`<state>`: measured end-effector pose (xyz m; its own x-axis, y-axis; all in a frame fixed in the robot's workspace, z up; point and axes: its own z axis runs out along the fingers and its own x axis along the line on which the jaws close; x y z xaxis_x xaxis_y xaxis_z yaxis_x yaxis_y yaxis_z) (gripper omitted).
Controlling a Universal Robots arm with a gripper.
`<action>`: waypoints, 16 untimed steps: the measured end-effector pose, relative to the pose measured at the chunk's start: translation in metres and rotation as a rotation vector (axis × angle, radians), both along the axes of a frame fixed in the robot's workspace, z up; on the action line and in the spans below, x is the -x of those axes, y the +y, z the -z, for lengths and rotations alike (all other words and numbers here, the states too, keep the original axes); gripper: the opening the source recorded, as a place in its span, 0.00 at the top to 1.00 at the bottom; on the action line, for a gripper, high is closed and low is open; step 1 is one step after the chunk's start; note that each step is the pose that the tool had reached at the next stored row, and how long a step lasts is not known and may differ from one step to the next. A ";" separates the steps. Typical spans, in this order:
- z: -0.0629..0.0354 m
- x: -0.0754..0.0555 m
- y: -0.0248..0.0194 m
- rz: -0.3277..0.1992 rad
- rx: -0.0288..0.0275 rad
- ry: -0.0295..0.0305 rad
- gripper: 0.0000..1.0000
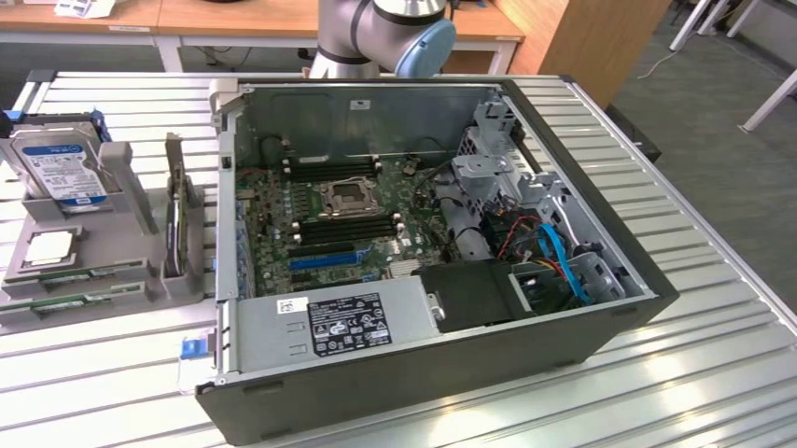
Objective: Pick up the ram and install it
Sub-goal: 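Pick up the ram and move it above insertion slot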
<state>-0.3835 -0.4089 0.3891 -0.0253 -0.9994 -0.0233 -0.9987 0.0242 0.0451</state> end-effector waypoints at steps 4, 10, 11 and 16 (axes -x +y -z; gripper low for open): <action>0.0000 0.000 0.0000 -0.026 0.0000 0.0000 0.90; 0.0000 0.000 0.0000 -0.034 0.0000 0.0000 0.90; 0.0000 0.000 0.0000 -0.034 0.0000 0.0000 0.90; 0.0000 0.000 0.0000 -0.034 0.0000 0.0000 0.90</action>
